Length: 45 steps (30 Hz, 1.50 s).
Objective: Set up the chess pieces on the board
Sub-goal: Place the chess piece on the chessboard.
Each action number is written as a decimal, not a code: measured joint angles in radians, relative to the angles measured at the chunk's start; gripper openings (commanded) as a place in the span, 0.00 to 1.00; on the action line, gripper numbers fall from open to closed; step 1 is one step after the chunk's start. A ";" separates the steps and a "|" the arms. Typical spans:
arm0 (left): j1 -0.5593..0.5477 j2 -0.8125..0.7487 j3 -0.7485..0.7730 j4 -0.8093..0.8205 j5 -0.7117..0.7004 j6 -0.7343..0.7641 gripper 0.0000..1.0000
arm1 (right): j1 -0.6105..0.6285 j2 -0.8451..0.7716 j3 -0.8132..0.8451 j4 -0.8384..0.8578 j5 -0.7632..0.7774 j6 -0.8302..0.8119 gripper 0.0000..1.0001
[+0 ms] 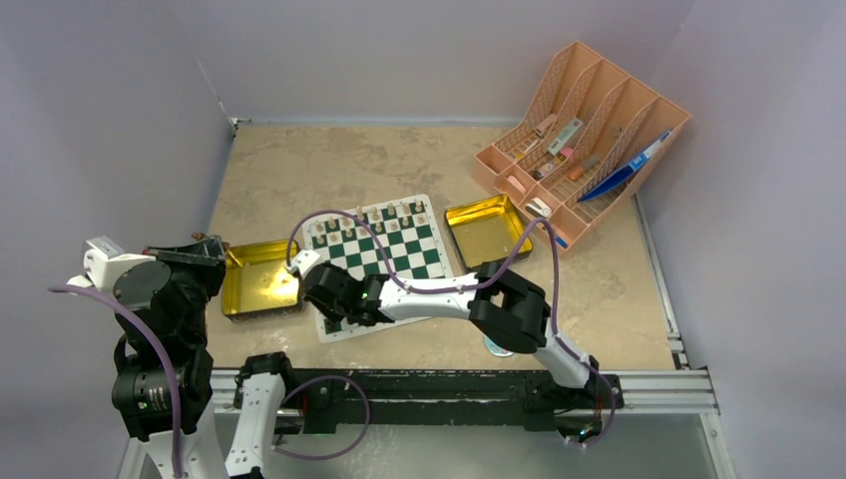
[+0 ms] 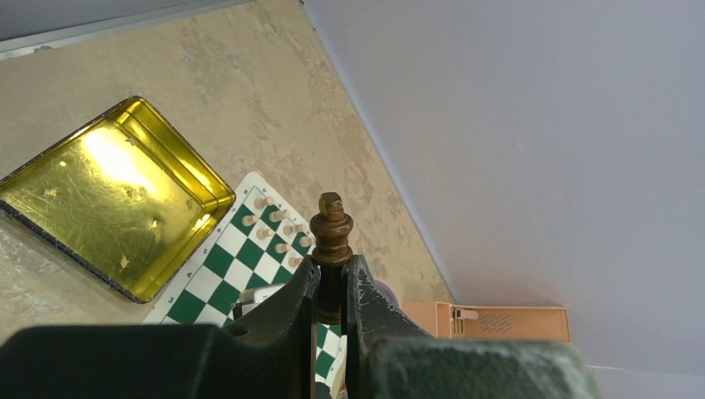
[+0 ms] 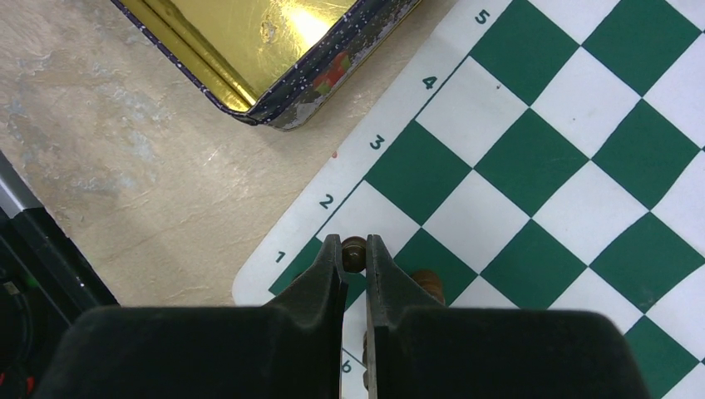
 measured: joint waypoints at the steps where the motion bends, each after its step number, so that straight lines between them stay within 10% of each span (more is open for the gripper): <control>1: 0.000 0.000 -0.001 0.000 0.000 0.000 0.00 | 0.000 0.000 0.000 0.000 -0.002 0.002 0.09; 30: 0.000 0.000 -0.003 0.000 0.000 0.002 0.00 | -0.006 0.034 0.001 0.023 0.019 0.016 0.16; 45: 0.000 0.000 -0.004 0.005 0.008 0.019 0.00 | -0.013 0.038 0.001 0.026 0.024 0.017 0.37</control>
